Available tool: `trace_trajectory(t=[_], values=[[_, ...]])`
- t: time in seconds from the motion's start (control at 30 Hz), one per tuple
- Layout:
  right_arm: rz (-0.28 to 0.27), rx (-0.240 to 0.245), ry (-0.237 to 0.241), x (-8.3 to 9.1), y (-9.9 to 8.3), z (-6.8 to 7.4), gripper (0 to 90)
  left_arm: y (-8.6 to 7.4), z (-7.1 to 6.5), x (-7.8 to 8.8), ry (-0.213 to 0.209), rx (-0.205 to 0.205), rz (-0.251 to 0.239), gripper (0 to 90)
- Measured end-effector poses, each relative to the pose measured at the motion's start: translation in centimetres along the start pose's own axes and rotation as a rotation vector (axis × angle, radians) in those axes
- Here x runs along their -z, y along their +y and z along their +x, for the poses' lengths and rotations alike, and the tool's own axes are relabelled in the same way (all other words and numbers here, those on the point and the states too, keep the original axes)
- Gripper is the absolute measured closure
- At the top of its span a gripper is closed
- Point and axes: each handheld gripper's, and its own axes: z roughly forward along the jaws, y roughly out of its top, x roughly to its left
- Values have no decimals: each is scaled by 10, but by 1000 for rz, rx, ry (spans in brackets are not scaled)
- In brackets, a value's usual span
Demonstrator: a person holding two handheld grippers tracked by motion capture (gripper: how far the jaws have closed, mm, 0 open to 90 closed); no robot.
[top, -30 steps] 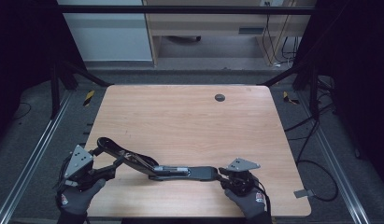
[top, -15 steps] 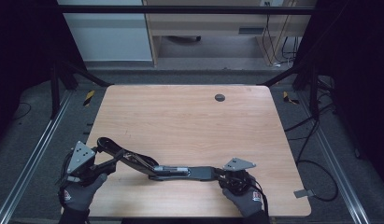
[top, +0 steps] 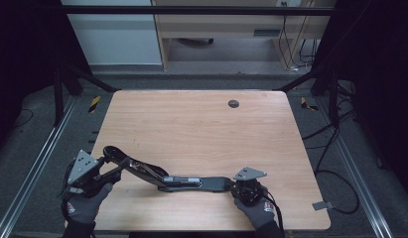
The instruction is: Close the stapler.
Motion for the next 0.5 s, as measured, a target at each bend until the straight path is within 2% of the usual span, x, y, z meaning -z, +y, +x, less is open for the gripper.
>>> trace_trajectory(t=[0.23, 0.33, 0.5], values=[[2, 15, 8, -5, 1, 2, 900, 1, -1, 0, -4, 0, -1, 506], [11, 3, 21, -7, 1, 4, 900, 2, -1, 0, -4, 0, 2, 507], [17, 12, 24, -10, 1, 3, 900, 3, -2, 0, -9, 2, -1, 511]])
